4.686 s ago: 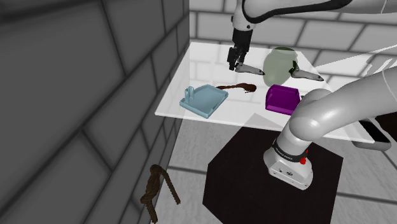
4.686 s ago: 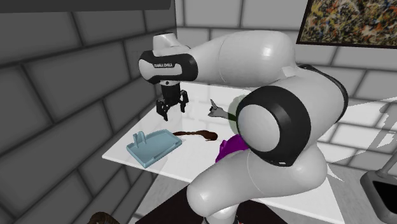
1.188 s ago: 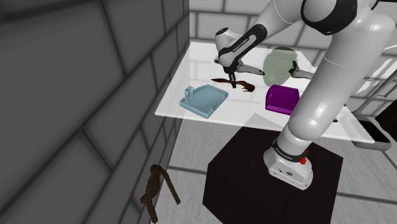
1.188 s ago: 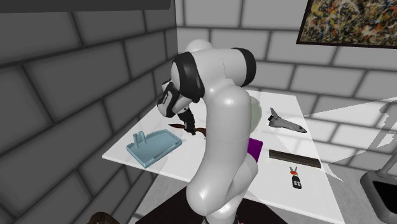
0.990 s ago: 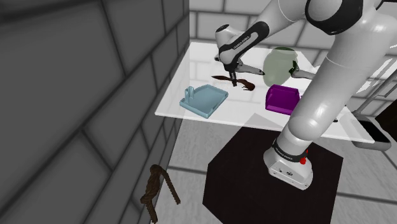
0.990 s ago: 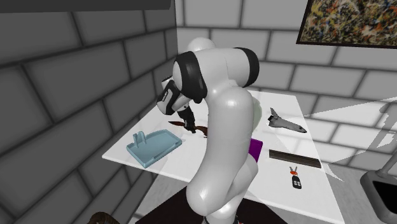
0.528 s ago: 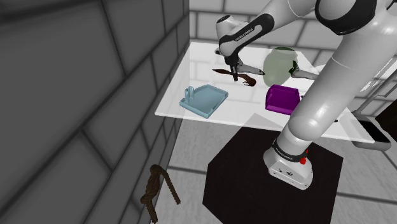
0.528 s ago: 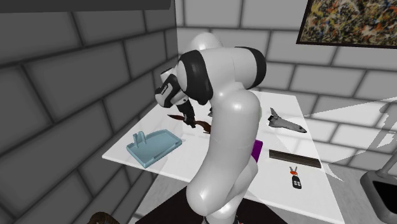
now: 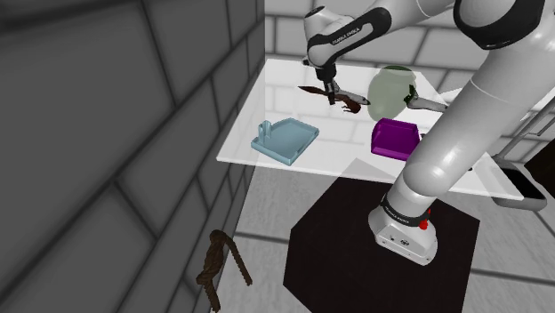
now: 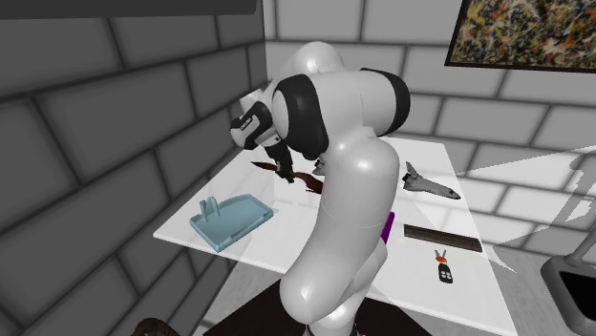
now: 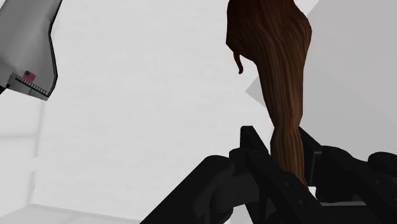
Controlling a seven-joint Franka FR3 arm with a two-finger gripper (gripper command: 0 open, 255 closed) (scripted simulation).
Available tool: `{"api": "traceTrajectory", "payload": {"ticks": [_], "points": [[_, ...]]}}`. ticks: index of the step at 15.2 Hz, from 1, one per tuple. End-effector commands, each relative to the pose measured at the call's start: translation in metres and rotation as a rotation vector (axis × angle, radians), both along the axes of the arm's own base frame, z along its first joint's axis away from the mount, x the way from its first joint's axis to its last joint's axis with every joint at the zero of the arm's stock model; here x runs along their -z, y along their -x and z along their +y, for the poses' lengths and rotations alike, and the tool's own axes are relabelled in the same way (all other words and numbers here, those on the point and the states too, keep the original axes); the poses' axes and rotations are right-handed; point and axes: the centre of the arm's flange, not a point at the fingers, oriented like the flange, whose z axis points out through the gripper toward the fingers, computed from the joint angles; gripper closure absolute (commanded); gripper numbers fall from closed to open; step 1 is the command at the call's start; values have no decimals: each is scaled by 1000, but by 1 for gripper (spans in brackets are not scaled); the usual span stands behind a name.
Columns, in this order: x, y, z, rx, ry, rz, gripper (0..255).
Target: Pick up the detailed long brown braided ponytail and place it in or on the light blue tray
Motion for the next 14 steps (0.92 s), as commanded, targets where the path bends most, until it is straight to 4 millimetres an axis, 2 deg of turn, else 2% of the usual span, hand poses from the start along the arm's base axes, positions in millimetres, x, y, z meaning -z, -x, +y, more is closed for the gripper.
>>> {"api": "traceTrajectory", "payload": {"ticks": [1,7,14], "points": [[-11,-1,1,0,0,0,255],[-40,-1,1,0,0,0,255],[-41,-19,92,0,0,0,255]]}}
